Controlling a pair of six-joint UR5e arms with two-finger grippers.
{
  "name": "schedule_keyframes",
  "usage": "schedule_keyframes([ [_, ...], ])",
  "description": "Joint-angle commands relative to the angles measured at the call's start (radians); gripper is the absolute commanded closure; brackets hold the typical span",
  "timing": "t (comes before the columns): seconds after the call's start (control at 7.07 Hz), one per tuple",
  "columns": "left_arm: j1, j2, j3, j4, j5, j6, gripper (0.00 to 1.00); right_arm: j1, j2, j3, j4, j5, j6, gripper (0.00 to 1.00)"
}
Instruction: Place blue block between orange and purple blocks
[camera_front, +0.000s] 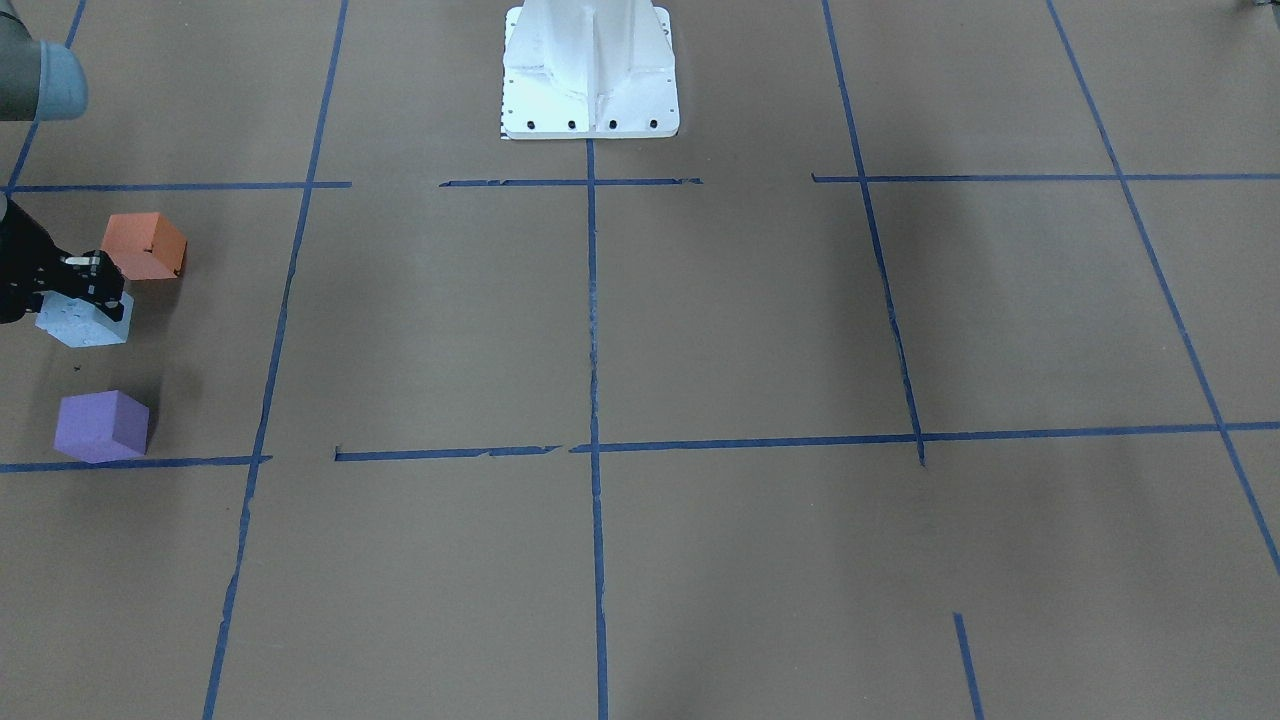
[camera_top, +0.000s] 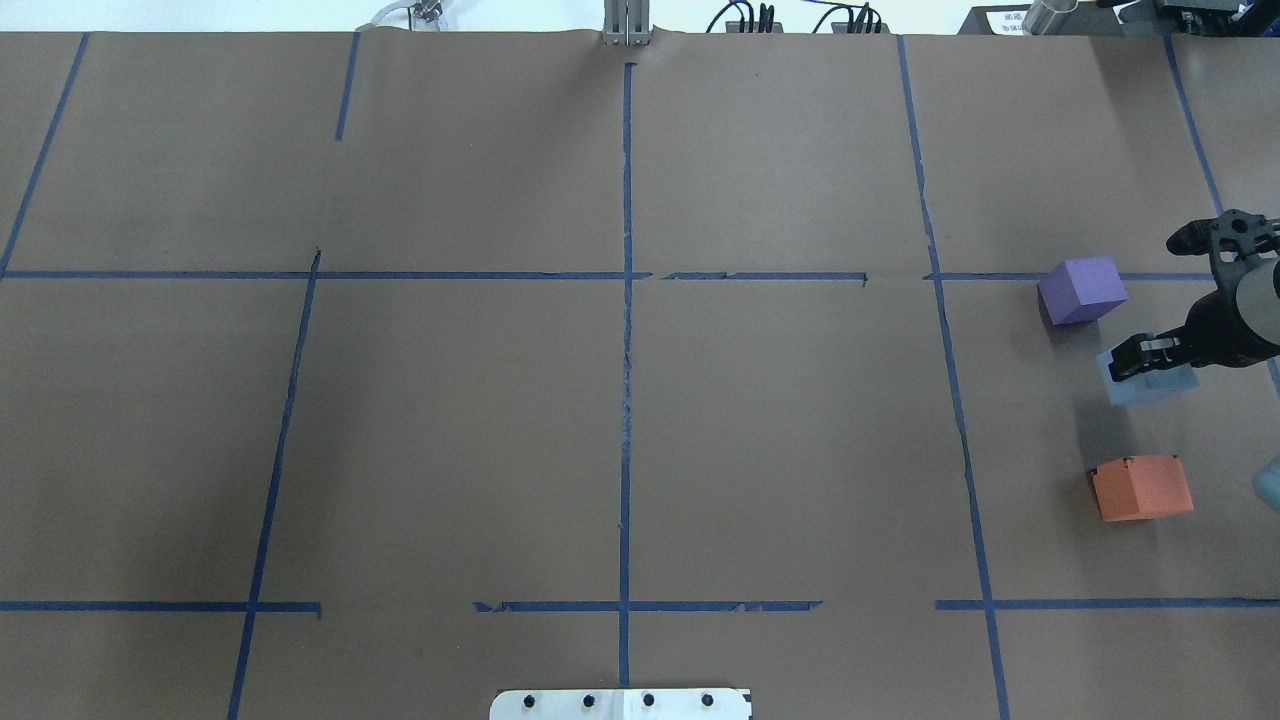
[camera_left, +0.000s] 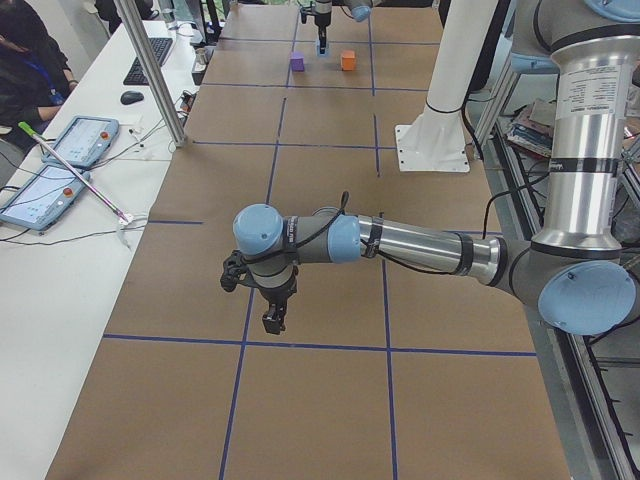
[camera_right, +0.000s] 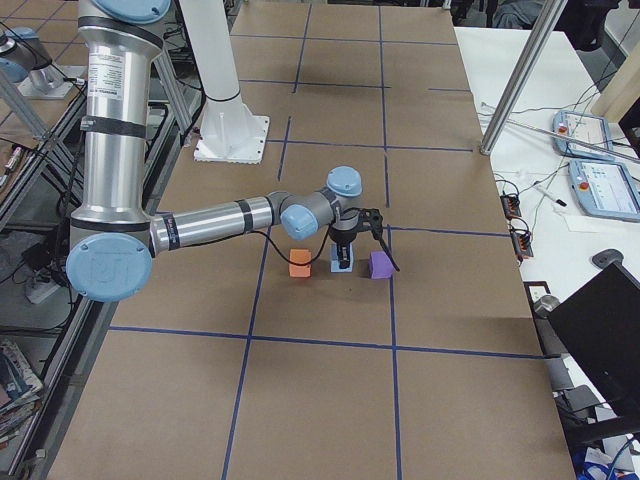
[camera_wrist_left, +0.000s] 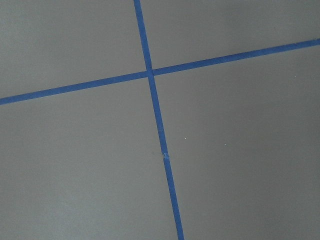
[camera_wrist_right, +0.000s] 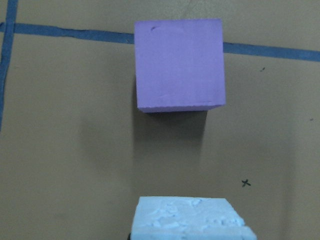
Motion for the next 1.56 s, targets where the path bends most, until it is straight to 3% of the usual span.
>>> schedule_keyframes([
  [0.0,0.0,-0.001,0.001,-0.001,0.0,0.0,0.0,-0.047,0.008,-0.078,0.094,-0.004,0.05,0.56],
  [0.14,0.0,-0.001,0.003,-0.001,-0.002,-0.002,0.0,-0.047,0.008,-0.077,0.096,-0.004,0.047,0.39],
  [0.28,0.0,-0.003,0.004,-0.001,-0.002,-0.002,0.0,-0.056,0.008,-0.078,0.094,-0.007,0.044,0.04],
  [0.57,0.0,-0.001,0.003,-0.001,-0.002,-0.002,0.0,-0.056,0.007,-0.045,0.081,0.0,0.038,0.0],
  [0.85,0.0,-0.001,0.001,-0.001,-0.002,-0.002,0.0,0.037,0.003,0.021,-0.041,0.051,-0.053,0.0],
  [1.41,0.0,-0.001,-0.002,-0.001,-0.002,0.002,0.0,0.486,0.002,0.027,-0.44,0.19,-0.763,0.0],
])
